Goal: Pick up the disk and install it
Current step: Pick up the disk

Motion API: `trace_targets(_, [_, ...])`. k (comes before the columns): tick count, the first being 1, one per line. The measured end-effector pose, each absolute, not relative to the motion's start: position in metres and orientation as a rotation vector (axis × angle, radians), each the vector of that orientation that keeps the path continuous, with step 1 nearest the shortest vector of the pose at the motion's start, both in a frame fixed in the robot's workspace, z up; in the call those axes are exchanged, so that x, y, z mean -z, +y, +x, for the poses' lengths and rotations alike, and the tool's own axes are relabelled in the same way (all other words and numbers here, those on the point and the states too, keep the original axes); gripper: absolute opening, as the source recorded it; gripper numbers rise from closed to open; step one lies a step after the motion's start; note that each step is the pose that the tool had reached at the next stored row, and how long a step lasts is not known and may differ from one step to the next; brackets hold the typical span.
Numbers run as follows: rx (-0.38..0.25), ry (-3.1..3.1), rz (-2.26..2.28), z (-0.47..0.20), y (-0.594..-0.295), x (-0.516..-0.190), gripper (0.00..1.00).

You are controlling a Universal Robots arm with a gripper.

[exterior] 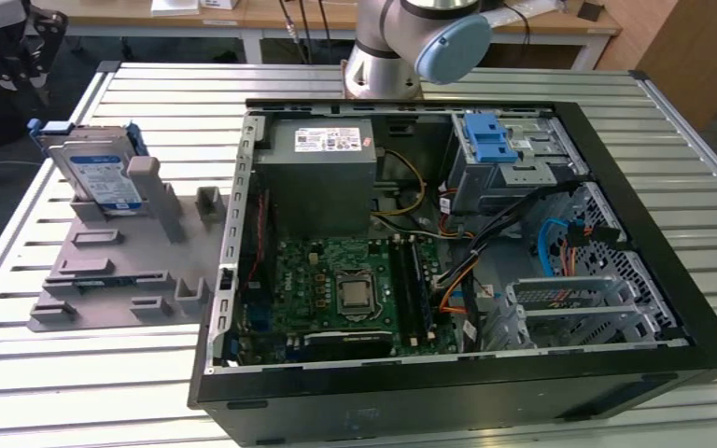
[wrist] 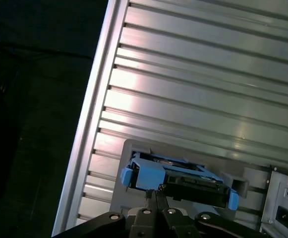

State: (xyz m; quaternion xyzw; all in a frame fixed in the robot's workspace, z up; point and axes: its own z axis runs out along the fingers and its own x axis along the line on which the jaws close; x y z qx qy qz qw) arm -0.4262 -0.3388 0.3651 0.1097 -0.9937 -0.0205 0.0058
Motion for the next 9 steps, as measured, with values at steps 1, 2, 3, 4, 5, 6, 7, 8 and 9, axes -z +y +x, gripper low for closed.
trace_targets(1, [0.064, -3.109, 0.358, -0.4263, -0.3388, -0.3651, 0.11])
trace_targets(2, [0.064, -3.107, 0.374, -0.4262, -0.3388, -0.3651, 0.11])
trace_targets(3, [0.064, -3.104, 0.390, -0.4262, -0.3388, -0.3650, 0.11])
trace_targets(4, [0.064, -3.102, 0.405, -0.4263, -0.3388, -0.3650, 0.11])
trace_targets(5, [0.064, -3.100, 0.420, -0.4263, -0.3388, -0.3650, 0.11])
trace_targets(6, [0.064, -3.098, 0.434, -0.4263, -0.3388, -0.3650, 0.11])
trace_targets(7, [0.063, -3.096, 0.448, -0.4263, -0.3388, -0.3650, 0.11])
trace_targets(8, [0.063, -3.094, 0.461, -0.4263, -0.3388, -0.3650, 0.11])
trace_targets(9, [0.063, -3.091, 0.475, -0.4263, -0.3388, -0.3650, 0.11])
